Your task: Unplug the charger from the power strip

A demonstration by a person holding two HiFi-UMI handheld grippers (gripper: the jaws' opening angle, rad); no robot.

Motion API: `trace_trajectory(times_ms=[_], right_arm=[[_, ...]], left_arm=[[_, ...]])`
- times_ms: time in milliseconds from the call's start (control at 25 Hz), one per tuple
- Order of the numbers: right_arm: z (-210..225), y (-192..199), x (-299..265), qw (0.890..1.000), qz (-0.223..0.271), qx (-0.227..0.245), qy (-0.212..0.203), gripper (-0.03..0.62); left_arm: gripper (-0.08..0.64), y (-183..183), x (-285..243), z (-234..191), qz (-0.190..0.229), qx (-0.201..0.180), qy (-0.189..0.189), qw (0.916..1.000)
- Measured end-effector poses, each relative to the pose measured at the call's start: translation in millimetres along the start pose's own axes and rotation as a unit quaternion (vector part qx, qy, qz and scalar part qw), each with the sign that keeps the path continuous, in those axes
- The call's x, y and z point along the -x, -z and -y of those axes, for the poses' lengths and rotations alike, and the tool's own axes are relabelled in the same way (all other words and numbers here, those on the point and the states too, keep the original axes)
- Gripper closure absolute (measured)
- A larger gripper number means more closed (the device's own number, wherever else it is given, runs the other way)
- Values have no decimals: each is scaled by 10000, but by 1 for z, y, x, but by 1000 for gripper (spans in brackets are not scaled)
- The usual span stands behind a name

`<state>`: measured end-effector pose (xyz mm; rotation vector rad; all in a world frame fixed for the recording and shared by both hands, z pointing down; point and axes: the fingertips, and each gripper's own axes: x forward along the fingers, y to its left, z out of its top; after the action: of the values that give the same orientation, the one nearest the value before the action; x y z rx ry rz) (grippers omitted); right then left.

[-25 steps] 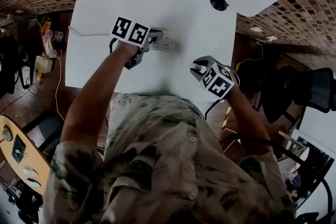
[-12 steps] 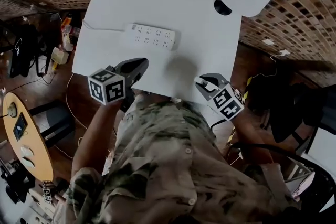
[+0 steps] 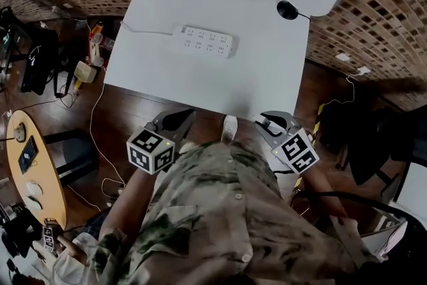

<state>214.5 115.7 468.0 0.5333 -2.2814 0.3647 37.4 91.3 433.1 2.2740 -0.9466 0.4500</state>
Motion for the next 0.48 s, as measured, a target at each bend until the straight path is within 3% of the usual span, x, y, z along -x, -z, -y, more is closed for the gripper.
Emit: trace_trajectory(times_ms=[120,480], right_arm=[[-29,1,17,9998,13,15,221,486],[-136,-22,67,9911,521,-464,1136,485]], left_arm=[[557,9,28,0,65,-276,-270,9992],[557,44,120,32,720,-488,370,9955]])
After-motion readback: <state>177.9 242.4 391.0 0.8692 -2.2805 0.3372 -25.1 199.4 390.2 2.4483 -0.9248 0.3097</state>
